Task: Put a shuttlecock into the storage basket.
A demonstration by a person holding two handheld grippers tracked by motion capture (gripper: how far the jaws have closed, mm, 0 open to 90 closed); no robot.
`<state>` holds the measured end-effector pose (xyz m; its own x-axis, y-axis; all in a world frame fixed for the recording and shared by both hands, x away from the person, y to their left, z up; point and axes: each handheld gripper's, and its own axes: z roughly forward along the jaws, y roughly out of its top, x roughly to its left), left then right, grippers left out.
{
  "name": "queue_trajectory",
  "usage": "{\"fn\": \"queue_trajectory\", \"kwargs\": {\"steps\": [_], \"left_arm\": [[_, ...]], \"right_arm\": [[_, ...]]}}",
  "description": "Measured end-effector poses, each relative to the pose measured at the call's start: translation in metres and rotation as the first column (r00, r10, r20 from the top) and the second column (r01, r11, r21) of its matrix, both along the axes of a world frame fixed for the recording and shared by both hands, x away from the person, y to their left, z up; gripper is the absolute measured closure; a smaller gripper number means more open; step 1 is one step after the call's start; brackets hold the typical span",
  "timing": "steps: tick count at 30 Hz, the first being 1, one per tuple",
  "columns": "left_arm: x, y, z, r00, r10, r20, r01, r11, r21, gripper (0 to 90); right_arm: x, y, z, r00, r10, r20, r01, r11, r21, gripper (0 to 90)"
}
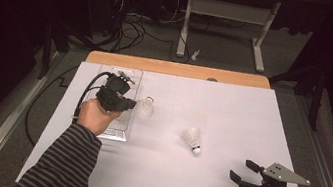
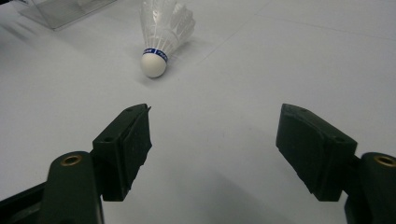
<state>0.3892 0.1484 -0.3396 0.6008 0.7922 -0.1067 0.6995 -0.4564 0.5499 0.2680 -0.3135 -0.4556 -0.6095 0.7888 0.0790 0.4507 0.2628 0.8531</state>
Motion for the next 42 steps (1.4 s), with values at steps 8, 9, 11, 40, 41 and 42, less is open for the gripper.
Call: {"fn": "queue_trajectory", "kwargs": {"steps": [8,9,11,40,41,42], "left_arm": [[0.001,0.01,0.003,0.9998,0.019,0.006,-0.019,0.9997,-0.017,89.8],[0.001,0.011,0.004,0.9998,0.021,0.006,-0.021,0.9996,-0.017,89.8],[0.001,0.013,0.004,0.9996,0.026,0.007,-0.026,0.9995,-0.017,89.8],[0.007,0.041,0.003,0.9915,0.126,0.032,-0.126,0.9919,-0.015,89.8],[0.008,0.042,0.003,0.9912,0.129,0.03,-0.128,0.9916,-0.013,89.8],[0.009,0.043,0.002,0.9907,0.133,0.03,-0.132,0.9911,-0.014,89.8]], "right_arm": [[0.0,0.0,0.0,1.0,-0.001,-0.001,0.001,1.0,-0.001,26.9],[0.0,0.0,0.0,1.0,-0.002,-0.001,0.002,1.0,0.0,26.9],[0.0,0.0,0.0,1.0,-0.002,0.0,0.002,1.0,-0.001,26.9],[0.0,0.0,0.0,1.0,0.0,0.0,0.0,1.0,-0.004,26.9],[0.0,0.0,0.0,1.0,-0.001,0.0,0.001,1.0,-0.004,26.9],[0.0,0.0,0.0,1.0,-0.001,-0.001,0.001,1.0,-0.003,26.9]]}}
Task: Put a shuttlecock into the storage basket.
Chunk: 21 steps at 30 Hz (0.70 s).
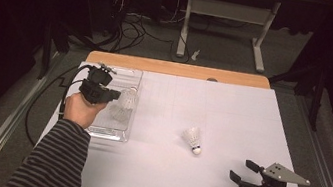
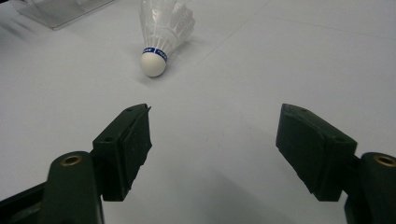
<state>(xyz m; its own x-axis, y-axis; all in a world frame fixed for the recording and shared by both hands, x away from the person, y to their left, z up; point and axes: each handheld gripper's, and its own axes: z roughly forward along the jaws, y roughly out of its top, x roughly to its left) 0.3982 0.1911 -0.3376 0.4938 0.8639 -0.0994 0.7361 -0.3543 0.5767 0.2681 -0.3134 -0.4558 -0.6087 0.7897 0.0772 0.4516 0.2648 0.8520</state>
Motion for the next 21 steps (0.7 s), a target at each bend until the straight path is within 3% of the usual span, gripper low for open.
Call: {"fn": "queue_trajectory", "kwargs": {"steps": [21], "left_arm": [[0.015,0.013,-0.008,0.9981,0.059,-0.016,-0.059,0.9983,-0.002,89.8]], "right_arm": [[0.0,0.0,0.0,1.0,-0.004,-0.004,0.004,1.0,0.001,26.9]]}}
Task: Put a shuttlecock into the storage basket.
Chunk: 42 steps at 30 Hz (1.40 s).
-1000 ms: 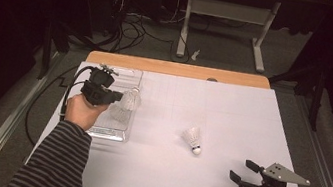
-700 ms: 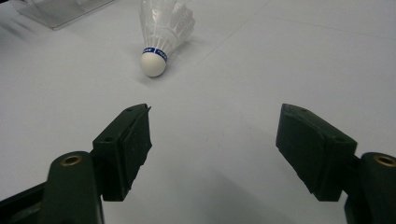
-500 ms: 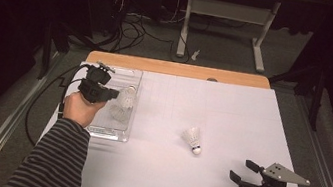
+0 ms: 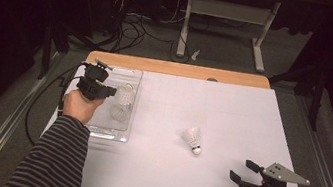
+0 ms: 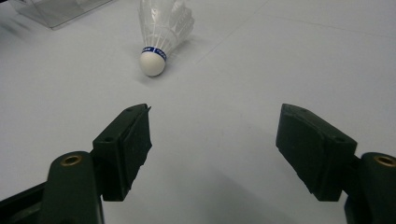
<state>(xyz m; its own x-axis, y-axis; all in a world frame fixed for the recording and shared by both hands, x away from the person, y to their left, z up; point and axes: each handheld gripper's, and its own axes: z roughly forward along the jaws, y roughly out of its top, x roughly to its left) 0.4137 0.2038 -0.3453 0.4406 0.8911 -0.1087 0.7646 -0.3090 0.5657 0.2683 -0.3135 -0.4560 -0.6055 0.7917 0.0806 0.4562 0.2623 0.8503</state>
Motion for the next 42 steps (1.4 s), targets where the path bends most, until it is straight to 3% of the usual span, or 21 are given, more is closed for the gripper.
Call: {"fn": "queue_trajectory", "kwargs": {"steps": [25,42], "left_arm": [[0.024,0.006,-0.017,0.9964,0.081,-0.022,-0.081,0.9965,0.021,89.7],[0.035,0.018,-0.027,0.9877,0.153,-0.031,-0.151,0.987,0.055,89.6]], "right_arm": [[0.0,0.0,0.0,1.0,-0.002,-0.001,0.002,1.0,0.001,26.9],[0.0,0.0,0.0,1.0,-0.001,0.001,0.001,1.0,-0.001,26.9]]}}
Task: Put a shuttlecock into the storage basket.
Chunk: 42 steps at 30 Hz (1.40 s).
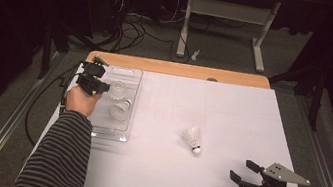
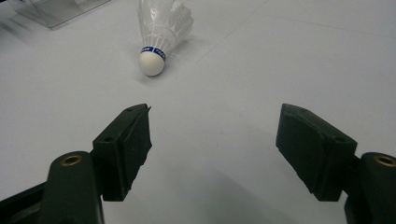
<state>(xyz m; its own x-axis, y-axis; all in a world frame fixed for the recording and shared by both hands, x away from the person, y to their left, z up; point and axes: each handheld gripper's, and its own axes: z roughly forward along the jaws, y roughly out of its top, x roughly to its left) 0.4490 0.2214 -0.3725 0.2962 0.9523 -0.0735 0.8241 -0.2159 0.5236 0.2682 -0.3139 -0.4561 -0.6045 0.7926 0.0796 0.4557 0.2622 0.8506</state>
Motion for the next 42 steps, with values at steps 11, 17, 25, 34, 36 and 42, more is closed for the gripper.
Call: {"fn": "queue_trajectory", "kwargs": {"steps": [11,17,25,34,36,42], "left_arm": [[0.003,0.004,-0.004,0.9998,0.016,-0.01,-0.016,0.9999,-0.003,89.5],[0.004,0.004,-0.005,0.9998,0.015,-0.01,-0.015,0.9999,-0.004,89.3],[0.004,0.001,-0.007,0.9999,0.0,-0.01,0.0,0.9999,-0.014,76.2],[-0.005,0.002,0.002,0.9991,-0.019,0.038,0.02,0.9988,-0.044,58.4],[-0.006,0.002,0.002,0.999,-0.021,0.038,0.023,0.9986,-0.047,57.0],[-0.009,0.004,0.0,0.9991,-0.022,0.035,0.024,0.9985,-0.05,54.3]], "right_arm": [[0.0,0.0,0.0,1.0,-0.001,0.0,0.001,1.0,0.001,26.9],[0.0,0.0,0.0,1.0,-0.001,-0.001,0.001,1.0,0.0,27.0],[0.0,-0.001,0.0,1.0,0.0,-0.001,0.0,1.0,0.003,26.9],[0.0,0.0,0.0,1.0,0.0,0.0,0.0,1.0,0.001,26.9],[0.0,0.0,0.0,1.0,-0.001,-0.001,0.001,1.0,0.001,26.9],[0.0,0.0,0.0,1.0,-0.002,0.0,0.002,1.0,0.0,26.9]]}}
